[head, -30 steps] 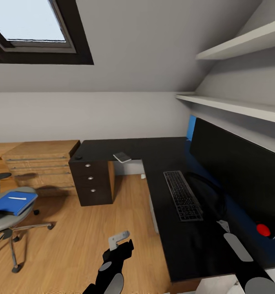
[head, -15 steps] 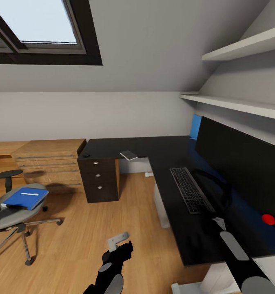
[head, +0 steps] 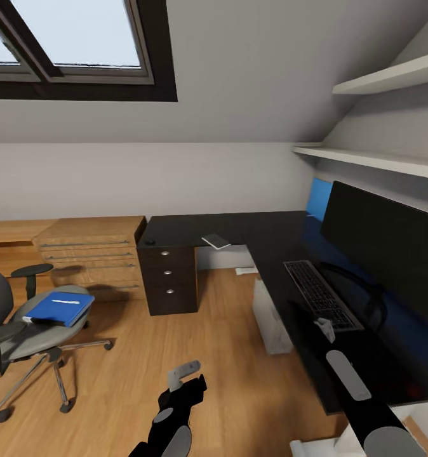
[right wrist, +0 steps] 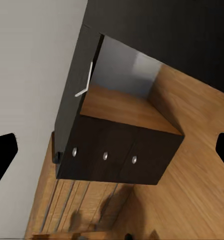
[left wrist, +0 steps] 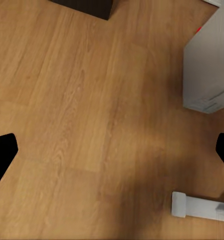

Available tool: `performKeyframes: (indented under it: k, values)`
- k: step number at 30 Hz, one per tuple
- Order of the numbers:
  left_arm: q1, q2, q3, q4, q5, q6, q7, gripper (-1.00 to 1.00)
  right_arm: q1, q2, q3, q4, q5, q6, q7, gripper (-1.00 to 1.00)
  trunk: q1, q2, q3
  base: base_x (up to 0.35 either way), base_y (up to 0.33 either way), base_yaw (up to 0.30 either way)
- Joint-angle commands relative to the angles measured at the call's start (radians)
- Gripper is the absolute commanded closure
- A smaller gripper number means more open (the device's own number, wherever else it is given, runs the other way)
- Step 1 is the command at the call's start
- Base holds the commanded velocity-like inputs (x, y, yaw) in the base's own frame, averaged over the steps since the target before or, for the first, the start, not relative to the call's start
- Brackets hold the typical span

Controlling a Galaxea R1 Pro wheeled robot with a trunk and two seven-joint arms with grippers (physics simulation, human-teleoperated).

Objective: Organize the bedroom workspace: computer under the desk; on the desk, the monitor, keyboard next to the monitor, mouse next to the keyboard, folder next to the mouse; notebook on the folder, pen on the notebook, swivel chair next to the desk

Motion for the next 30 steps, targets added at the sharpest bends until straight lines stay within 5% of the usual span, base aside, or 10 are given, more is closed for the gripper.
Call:
performKeyframes:
  k: [1,11,18,20,26,30]
  values:
    - [-0.001,0.0,-0.002,-0.001,0.003,0.004,0.006,-1.0,-0.001,0.0,0.002,-0.001,-0.007,0.001,0.002,-1.0,0.0,-0.001,-0.001,0.0,0.331,0.0]
    - [-0.001,-0.001,-0.006,-0.001,0.001,0.004,0.006,-1.0,0.0,0.007,0.004,-0.001,-0.004,0.001,0.002,-1.0,0.0,-0.001,-0.001,0.0,0.331,0.0]
    - [-0.001,-0.001,-0.008,-0.001,0.002,0.005,0.006,-1.0,0.0,0.052,0.001,0.001,0.002,-0.011,-0.003,-1.0,0.0,-0.001,-0.001,0.0,0.267,0.0]
    - [-0.001,-0.002,-0.012,0.03,0.0,0.005,0.006,-1.0,0.0,0.078,0.002,0.005,0.004,-0.101,-0.004,-1.0,0.0,-0.001,-0.001,0.0,0.014,0.102]
    - [-0.001,-0.004,-0.015,0.049,-0.002,0.004,0.006,-1.0,0.0,0.112,0.003,0.007,0.082,-0.137,-0.003,-1.0,0.0,-0.001,0.003,0.019,0.002,0.226]
    - [-0.001,-0.004,-0.013,0.05,-0.003,0.005,0.006,-1.0,0.002,0.154,0.002,0.006,0.206,-0.167,-0.003,-1.0,0.0,-0.001,0.005,0.211,0.0,0.165]
